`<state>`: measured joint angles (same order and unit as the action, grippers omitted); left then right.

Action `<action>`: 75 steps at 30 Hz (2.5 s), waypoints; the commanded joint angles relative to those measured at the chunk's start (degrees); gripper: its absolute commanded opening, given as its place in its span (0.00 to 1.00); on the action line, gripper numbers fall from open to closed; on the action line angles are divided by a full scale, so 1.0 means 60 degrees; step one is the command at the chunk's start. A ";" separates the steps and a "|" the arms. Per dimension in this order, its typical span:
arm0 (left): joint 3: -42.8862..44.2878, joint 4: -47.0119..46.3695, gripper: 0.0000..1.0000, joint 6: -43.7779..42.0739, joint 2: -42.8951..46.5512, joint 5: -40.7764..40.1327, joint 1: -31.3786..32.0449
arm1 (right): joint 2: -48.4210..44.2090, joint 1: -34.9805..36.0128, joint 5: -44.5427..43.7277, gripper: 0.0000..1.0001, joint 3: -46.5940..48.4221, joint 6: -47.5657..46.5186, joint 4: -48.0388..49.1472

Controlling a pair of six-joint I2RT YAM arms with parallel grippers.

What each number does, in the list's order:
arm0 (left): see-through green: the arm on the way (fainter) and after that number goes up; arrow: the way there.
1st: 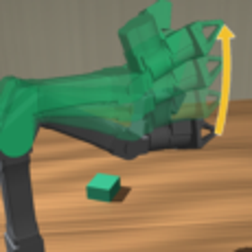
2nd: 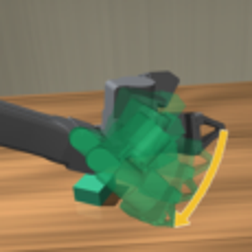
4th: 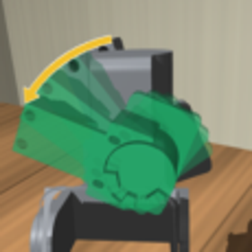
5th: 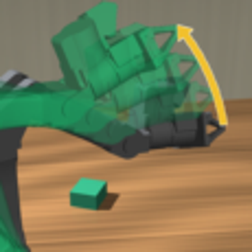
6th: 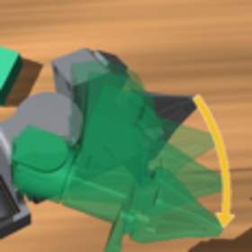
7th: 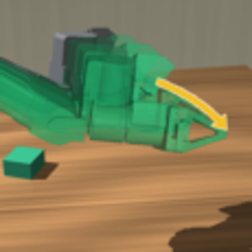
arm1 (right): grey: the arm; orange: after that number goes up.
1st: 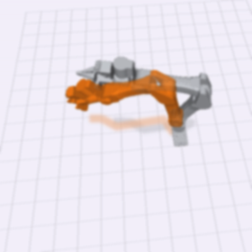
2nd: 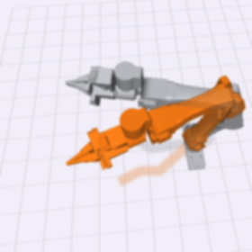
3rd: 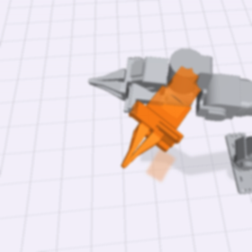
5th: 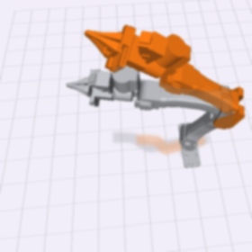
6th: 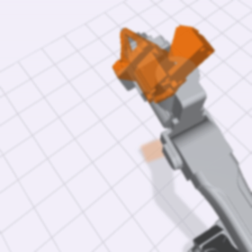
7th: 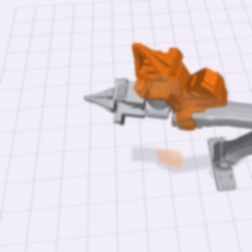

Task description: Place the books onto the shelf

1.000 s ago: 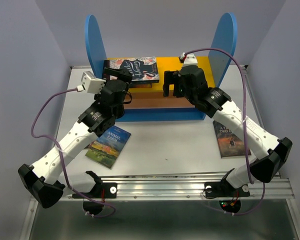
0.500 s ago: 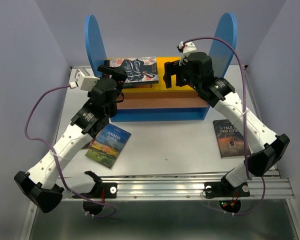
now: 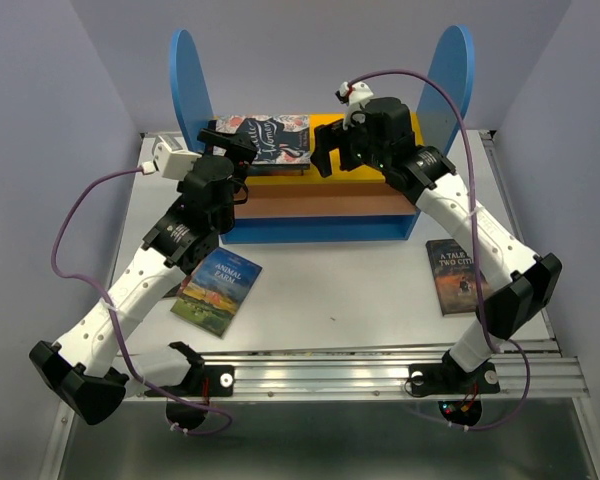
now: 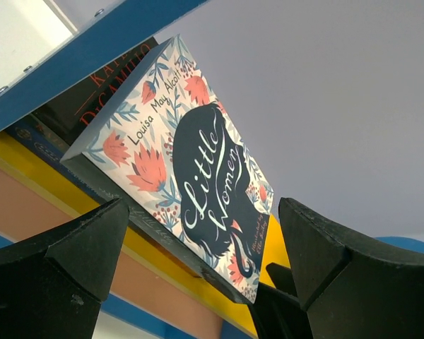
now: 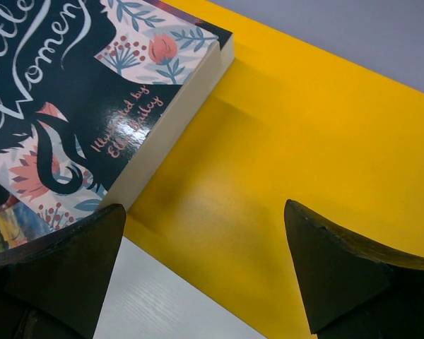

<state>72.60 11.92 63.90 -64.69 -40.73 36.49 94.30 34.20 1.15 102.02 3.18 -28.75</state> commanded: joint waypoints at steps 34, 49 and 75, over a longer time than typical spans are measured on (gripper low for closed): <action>-0.0073 -0.0654 0.99 -0.0235 -0.0117 0.0094 -0.0354 | 0.1304 0.0058 0.1288 1.00 0.1863 -0.0003 0.0852; 0.0044 -0.0391 0.99 -0.0966 0.0248 0.1232 -0.0398 | 0.0647 0.0058 -0.0829 1.00 0.1193 0.0726 0.0910; -0.5741 0.4591 0.99 0.0863 0.2944 0.2263 -0.0762 | -0.5214 0.2677 -0.1101 1.00 -0.8328 0.4918 0.2240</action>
<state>40.05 38.28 62.50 -47.18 -22.06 34.00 63.57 44.62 -9.80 55.46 29.04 -22.70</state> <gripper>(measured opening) 0.989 0.995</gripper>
